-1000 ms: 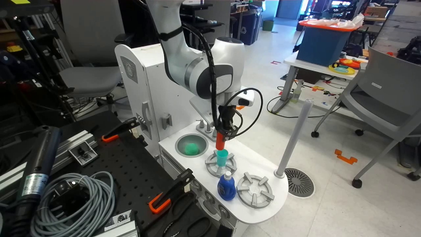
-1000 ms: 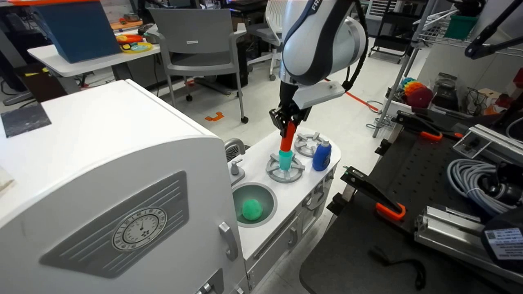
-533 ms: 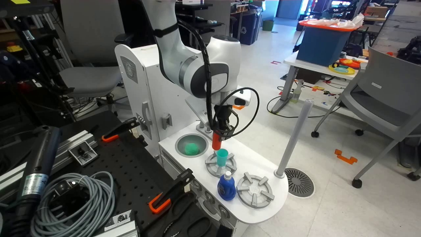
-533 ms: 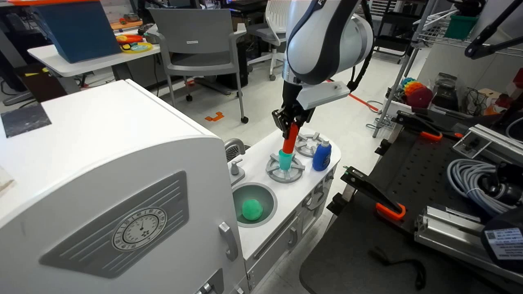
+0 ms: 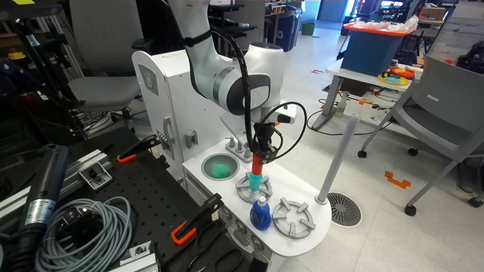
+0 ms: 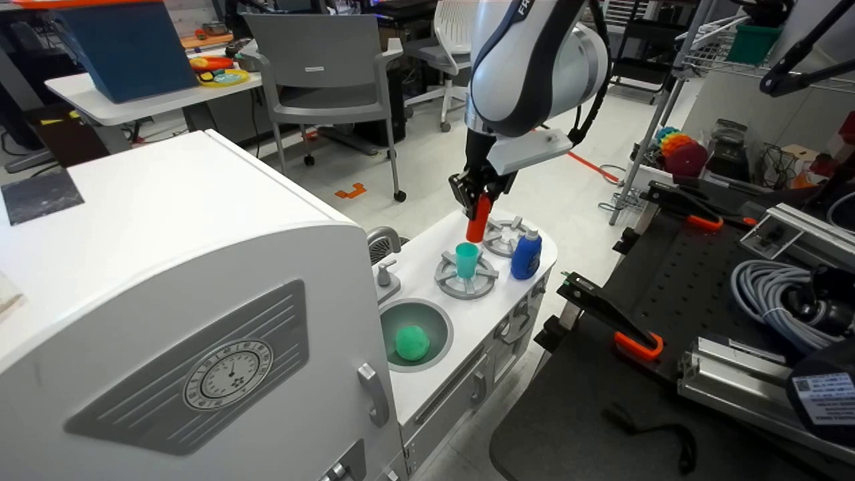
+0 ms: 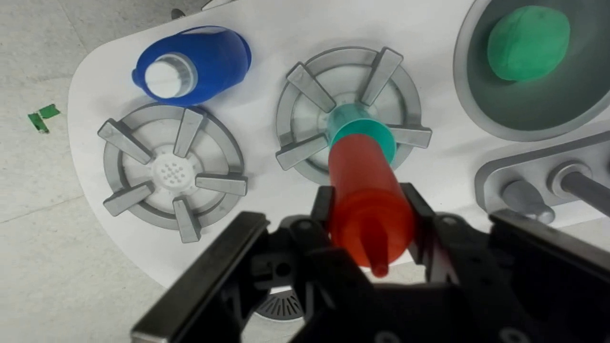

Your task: Put the orange bottle in the blue cup

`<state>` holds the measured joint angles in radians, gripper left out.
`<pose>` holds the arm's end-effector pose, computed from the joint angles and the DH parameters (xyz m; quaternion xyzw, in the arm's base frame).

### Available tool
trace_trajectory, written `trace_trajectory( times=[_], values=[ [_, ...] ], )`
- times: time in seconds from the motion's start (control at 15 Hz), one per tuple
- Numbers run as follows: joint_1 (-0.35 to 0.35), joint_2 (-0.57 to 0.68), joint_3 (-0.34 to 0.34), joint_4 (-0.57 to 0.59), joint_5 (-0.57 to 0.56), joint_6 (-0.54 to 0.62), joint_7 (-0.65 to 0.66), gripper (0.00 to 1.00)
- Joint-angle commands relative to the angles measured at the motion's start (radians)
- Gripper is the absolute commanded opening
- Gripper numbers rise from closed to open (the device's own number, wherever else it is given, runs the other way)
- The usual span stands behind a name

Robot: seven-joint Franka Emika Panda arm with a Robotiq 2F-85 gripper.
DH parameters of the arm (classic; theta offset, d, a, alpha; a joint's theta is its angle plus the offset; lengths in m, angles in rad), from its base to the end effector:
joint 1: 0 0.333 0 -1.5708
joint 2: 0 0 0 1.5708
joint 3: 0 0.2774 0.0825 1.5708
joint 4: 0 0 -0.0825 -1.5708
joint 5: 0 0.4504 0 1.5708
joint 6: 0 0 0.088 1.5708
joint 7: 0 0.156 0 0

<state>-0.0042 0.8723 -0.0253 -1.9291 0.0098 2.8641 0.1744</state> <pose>0.5909 -0.0209 -0.0989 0.9943 -0.1016 0.0320 0.0057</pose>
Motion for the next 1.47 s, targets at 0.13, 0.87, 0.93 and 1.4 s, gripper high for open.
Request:
trace_trajectory(
  times=[0.13, 0.87, 0.93, 1.4],
  values=[
    [0.05, 0.074, -0.047, 0.1, 0.013, -0.04, 0.013, 0.12],
    [0.081, 0.179, -0.063, 0.213, 0.009, -0.106, 0.027, 0.19],
    [0.083, 0.188, -0.068, 0.224, 0.008, -0.115, 0.031, 0.21],
    [0.113, 0.262, -0.096, 0.314, -0.004, -0.144, 0.052, 0.12]
  ],
)
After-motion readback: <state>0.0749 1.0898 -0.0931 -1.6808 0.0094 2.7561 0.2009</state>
